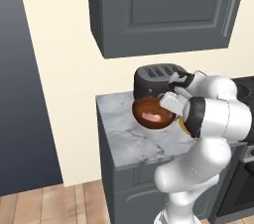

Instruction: Place one of the steaks on the plate and the other in the bowl. Then place the bowl in the fridge.

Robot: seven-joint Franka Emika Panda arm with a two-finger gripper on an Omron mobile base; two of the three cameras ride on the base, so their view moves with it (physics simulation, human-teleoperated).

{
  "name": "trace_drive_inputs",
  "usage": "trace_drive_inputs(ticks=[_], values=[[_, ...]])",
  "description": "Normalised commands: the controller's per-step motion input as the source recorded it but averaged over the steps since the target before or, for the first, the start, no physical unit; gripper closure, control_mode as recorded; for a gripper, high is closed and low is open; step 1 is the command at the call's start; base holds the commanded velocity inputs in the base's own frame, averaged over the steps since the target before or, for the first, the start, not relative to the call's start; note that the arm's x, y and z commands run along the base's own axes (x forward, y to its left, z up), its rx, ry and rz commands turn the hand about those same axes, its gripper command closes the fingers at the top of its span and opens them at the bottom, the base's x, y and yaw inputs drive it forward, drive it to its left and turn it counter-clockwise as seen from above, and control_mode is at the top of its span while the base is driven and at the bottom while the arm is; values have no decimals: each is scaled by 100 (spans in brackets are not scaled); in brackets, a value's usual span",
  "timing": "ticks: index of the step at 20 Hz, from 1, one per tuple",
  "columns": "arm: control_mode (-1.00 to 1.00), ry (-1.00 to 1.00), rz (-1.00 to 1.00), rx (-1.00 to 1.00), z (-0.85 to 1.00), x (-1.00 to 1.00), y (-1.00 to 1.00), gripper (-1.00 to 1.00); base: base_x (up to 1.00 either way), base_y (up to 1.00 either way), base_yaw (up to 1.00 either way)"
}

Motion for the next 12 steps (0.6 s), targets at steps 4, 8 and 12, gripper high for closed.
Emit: trace_drive_inputs(ticks=[4,8,12], values=[[-100,-21,0,-1,50,-72,21,100,0,0,0],[-100,-2,0,-13,49,-89,1,100,0,0,0],[-100,10,-2,-14,67,-64,0,100,0,0,0]])
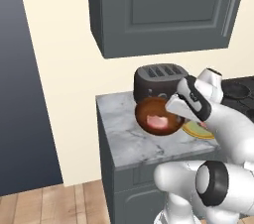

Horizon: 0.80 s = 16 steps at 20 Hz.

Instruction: Place one of the steaks on the plate and the other in the bowl. Then place the bowl in the fridge.

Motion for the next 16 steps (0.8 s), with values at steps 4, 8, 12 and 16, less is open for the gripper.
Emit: trace_drive_inputs(ticks=[4,8,12,16], values=[[-100,5,-5,-1,22,-89,0,100,0,0,0],[-100,4,-6,0,0,-70,0,100,0,0,0],[-100,3,-1,0,0,-3,0,100,0,0,0],[-100,0,0,0,0,0,0,100,0,0,0]])
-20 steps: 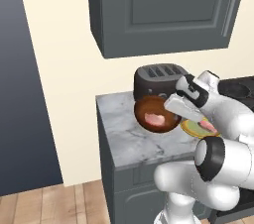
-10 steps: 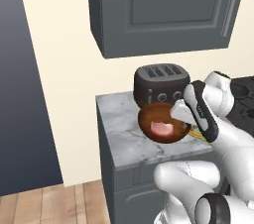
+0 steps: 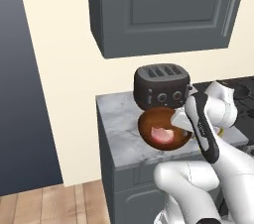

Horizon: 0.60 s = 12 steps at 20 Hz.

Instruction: Place one of the steaks on the plate and the other in the bowl. Then place the bowl in the fridge.

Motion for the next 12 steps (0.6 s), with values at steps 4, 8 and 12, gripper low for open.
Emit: trace_drive_inputs(ticks=[4,8,12], values=[[100,0,0,0,0,0,0,100,-38,22,4],[100,0,0,0,0,0,0,100,-44,89,39],[100,0,0,0,0,0,0,100,-32,91,62]])
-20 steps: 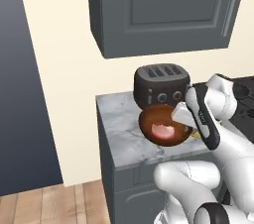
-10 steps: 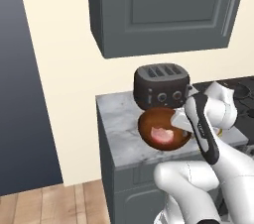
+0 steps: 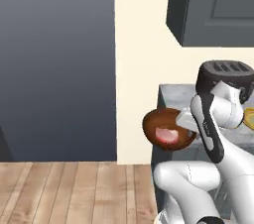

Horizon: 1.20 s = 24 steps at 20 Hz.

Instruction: Place one of the steaks on the plate and the other in the bowl. Then place the bowl in the fridge.

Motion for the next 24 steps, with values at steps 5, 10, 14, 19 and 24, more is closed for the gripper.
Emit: trace_drive_inputs(ticks=[5,10,14,19,24], values=[[100,0,0,0,0,0,0,100,-31,54,91],[100,0,0,0,0,0,0,100,-18,39,100],[100,0,0,0,0,0,0,100,-13,25,100],[100,0,0,0,0,0,0,100,0,36,92],[100,0,0,0,0,0,0,100,2,59,57]])
